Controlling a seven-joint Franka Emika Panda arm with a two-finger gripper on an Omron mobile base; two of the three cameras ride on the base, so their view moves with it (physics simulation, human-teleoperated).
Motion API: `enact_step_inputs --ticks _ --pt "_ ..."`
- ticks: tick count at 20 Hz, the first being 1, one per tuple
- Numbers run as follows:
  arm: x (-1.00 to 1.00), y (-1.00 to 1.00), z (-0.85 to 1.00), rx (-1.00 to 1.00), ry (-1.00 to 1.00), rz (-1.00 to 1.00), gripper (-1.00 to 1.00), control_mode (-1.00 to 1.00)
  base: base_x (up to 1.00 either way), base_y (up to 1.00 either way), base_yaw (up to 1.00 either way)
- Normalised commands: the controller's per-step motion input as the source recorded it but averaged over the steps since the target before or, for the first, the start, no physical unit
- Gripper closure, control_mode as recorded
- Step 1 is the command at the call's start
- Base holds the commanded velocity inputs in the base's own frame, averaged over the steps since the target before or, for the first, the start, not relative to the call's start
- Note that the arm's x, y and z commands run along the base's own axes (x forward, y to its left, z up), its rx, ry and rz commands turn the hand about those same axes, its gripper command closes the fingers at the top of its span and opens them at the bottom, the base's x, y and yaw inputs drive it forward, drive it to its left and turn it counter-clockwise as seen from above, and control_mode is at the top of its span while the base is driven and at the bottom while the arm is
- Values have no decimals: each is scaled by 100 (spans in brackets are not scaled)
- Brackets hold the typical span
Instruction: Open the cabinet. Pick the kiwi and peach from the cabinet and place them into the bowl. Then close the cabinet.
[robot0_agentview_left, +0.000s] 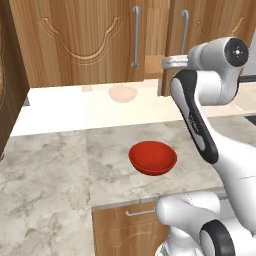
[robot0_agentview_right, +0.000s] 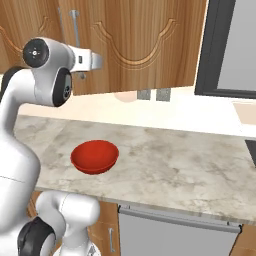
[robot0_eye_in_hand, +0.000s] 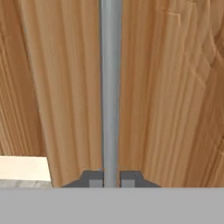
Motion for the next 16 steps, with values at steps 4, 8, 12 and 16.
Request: enact_step_inputs --ticks 4,8,12,16 --pt "-89 -32 0 0 0 2 100 -100 0 0 0" --pt "-89 -34 0 0 0 5 100 -100 0 0 0" --pt "-73 -11 0 0 -3 2 100 -100 0 0 0" --pt "-36 18 5 0 0 0 100 -100 0 0 0"
